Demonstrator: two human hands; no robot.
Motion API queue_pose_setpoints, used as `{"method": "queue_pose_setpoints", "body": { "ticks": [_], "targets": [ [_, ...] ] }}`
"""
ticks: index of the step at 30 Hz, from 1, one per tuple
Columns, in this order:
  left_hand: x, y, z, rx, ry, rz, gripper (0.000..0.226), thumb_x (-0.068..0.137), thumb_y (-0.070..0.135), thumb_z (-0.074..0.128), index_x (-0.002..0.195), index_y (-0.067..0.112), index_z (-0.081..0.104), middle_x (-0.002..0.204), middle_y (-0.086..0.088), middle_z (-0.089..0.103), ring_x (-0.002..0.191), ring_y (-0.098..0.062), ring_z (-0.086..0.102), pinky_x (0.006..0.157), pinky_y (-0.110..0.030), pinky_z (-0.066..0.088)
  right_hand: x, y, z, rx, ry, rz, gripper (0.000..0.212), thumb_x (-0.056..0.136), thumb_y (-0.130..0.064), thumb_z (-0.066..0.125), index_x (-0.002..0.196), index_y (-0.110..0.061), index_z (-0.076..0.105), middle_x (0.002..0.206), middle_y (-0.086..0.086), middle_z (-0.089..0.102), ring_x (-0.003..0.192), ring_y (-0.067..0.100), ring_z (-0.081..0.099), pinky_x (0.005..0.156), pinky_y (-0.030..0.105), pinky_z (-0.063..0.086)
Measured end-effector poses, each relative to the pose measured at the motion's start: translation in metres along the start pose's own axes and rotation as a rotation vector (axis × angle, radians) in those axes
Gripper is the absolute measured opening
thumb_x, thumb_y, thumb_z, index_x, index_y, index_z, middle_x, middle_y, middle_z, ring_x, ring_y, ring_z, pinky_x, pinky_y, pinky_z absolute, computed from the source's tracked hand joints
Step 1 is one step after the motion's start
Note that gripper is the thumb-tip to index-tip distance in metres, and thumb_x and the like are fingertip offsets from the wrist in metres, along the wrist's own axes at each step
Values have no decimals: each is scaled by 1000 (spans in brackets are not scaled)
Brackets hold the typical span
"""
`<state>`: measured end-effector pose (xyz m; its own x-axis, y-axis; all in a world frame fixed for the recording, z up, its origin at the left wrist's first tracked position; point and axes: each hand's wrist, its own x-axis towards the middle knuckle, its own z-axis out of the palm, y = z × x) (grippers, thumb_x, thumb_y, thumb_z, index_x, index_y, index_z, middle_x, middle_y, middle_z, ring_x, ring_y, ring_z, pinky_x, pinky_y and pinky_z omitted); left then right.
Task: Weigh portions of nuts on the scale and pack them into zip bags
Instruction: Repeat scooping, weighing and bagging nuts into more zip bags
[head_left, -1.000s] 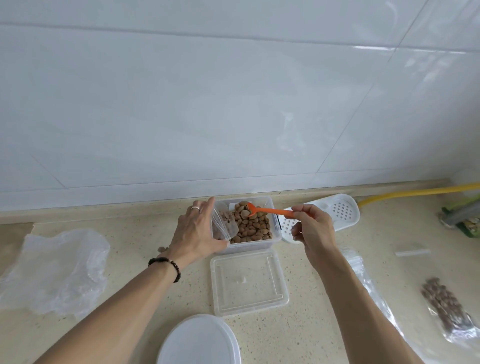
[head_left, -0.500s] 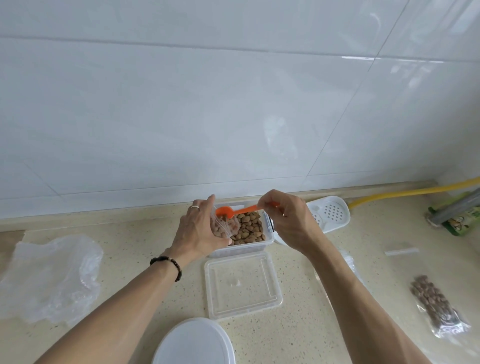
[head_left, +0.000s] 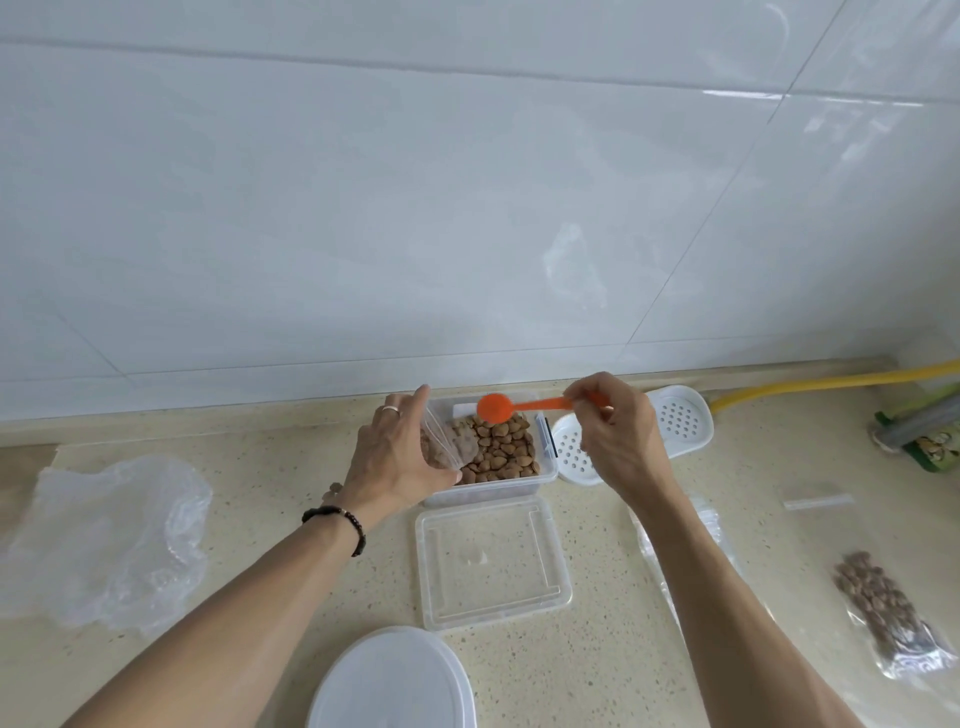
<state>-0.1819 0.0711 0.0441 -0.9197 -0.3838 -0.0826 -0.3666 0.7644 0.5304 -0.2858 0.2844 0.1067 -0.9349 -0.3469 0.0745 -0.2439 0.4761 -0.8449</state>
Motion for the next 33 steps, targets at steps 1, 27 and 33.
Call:
{"method": "queue_pose_setpoints", "body": {
  "ticks": [1,27,33],
  "targets": [
    [-1,-3,-1,13,-2,2,113,64,49,82,152,18,19,147,-9,33,134,-26,35,107,-43,34,0,7,3,-46,-11,17,21,95,-6,52,86,-18,66,76,-6,65,53,16,52,51,39,45],
    [-12,-20,-8,37,6,13,111,66,49,81,152,20,18,142,-6,37,130,-23,37,106,-40,35,-13,40,33,487,68,558,19,90,6,51,91,-8,64,84,15,69,45,15,51,47,28,42],
    [-6,-11,-6,38,-9,9,112,66,50,80,153,19,16,146,-8,33,134,-25,34,108,-41,34,-8,10,14,515,60,426,17,90,7,52,92,-5,64,82,15,69,43,14,48,43,24,40]
  ]
}}
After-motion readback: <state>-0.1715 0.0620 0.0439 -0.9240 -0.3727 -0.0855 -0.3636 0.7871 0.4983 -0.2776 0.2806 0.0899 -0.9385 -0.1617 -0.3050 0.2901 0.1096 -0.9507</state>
